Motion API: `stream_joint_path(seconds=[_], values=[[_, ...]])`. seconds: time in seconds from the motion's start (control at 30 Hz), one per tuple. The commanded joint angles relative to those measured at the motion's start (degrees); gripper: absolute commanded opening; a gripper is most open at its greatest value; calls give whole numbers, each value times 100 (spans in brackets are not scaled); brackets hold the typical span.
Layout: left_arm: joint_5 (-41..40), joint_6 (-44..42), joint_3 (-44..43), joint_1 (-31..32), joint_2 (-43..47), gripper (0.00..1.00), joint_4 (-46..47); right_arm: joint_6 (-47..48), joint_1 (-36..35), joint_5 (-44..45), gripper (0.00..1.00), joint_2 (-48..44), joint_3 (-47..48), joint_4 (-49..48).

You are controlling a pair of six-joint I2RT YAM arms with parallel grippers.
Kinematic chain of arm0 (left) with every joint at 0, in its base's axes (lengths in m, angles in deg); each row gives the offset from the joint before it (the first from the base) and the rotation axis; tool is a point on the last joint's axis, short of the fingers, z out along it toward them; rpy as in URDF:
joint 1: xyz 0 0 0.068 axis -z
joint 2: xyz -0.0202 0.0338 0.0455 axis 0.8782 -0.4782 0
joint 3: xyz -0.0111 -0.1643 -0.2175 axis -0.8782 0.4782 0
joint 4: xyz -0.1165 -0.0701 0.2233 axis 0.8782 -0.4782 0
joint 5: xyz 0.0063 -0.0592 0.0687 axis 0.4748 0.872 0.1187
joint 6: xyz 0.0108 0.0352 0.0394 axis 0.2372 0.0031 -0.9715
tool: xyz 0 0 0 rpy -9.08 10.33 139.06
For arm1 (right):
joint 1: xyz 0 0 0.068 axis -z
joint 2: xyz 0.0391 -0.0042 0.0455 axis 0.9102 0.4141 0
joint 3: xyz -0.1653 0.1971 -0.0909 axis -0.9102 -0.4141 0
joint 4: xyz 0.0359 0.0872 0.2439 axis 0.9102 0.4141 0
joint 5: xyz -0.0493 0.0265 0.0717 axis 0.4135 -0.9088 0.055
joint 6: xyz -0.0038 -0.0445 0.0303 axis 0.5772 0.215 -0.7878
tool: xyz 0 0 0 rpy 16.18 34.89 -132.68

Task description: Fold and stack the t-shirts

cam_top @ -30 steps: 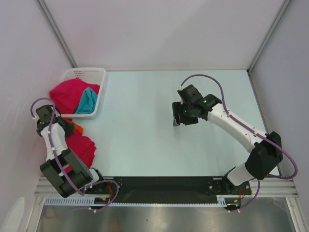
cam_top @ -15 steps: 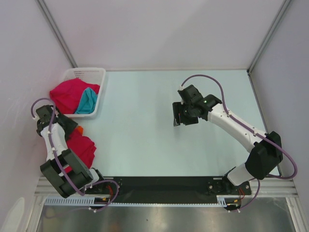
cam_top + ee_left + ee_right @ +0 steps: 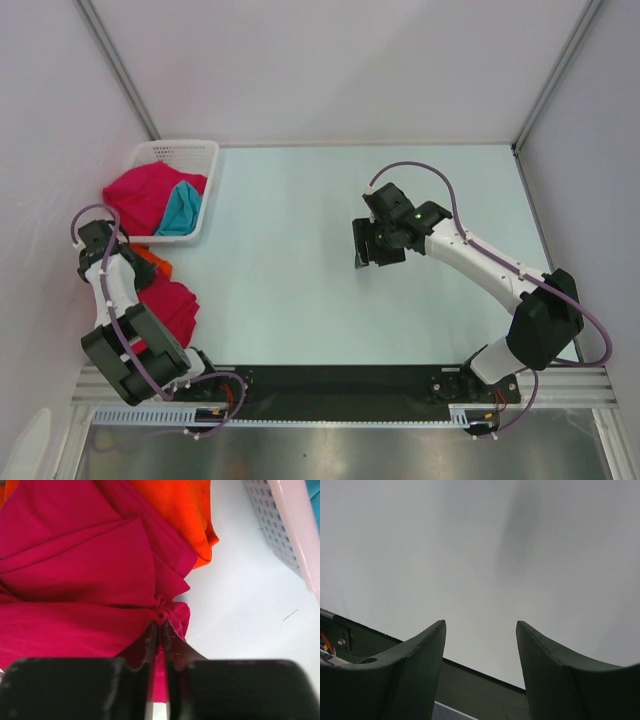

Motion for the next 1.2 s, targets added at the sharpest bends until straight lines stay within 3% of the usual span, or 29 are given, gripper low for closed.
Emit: stream_joint_path(seconds=[0.0,0.53,0.7,1.17], values=[[-49,-155,9,32,15,0,24,-67,-24,-40,63,-21,53,-143],[-549,99,-1704,23,-828,0,-371,-6,-33,39,63,207,580,33],[-979,179,-1907,-91,-1039,0,-380,109,-24,57,63,401,818,120],[-1218,302,-2442,-495,-1347,0,-363,249,11,-66,63,1007,1512,235]])
